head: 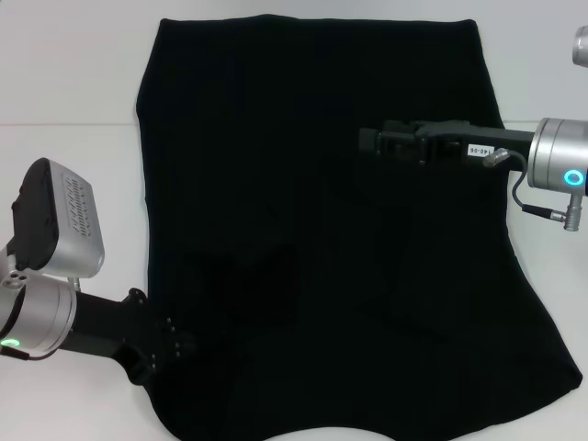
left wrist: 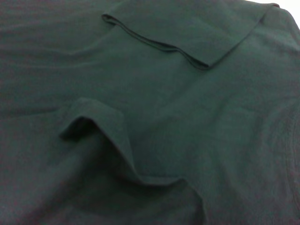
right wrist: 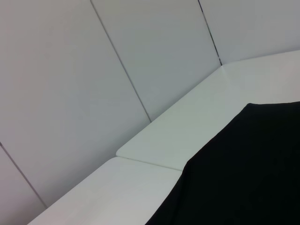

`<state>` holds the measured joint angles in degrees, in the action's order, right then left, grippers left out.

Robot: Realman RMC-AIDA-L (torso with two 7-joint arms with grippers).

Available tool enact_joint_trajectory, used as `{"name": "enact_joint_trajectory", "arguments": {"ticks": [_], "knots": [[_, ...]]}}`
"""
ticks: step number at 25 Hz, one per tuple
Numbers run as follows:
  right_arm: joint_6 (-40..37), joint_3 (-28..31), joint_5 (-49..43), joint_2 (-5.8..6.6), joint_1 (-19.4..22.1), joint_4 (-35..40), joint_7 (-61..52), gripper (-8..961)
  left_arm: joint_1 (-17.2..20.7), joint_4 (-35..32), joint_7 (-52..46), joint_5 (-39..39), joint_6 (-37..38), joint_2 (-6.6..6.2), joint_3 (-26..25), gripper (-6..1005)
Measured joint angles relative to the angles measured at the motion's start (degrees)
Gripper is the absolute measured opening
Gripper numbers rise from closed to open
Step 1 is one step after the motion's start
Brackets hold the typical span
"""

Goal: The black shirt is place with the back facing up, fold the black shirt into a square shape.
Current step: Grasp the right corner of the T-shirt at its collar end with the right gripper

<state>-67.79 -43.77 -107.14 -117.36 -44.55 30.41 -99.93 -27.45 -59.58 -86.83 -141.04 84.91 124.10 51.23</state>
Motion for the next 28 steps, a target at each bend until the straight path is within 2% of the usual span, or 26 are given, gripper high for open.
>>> {"name": "enact_joint_trajectory", "arguments": {"ticks": [5,9,12,14,20,25,28], "knots": [[-1.0,0.0,0.0,0.42,0.5,0.0,0.0,626,0.3,0.5,0.0,2.9,0.9,0.01,-3.3,50],[-2.5,0.7,0.0,1.14,1.8,0.4,0.1,625,1.4,1.8,0.6,7.8,3.3,-0.16,-9.8,39],[-3.2,1.6,0.0,1.7,3.2,0.9,0.1,625,2.2,2.5,1.1,9.6,4.2,-0.18,-12.1,39],[-3.7,2.1,0.0,2.1,4.1,1.3,0.1,625,4.2,3.4,1.5,12.5,6.2,-0.05,-15.0,39],[-4.8,2.5,-0.2,3.4,6.0,2.2,-0.2,625,5.6,4.8,2.5,14.6,9.1,0.15,-17.0,39],[-5.4,1.7,-2.0,5.56,7.9,2.2,-4.1,626,5.9,7.8,4.1,14.7,9.7,0.07,-19.3,39],[-7.6,2.0,-4.4,7.68,9.2,2.2,-6.8,626,6.3,9.3,5.2,14.6,8.3,0.03,-19.9,39]]}}
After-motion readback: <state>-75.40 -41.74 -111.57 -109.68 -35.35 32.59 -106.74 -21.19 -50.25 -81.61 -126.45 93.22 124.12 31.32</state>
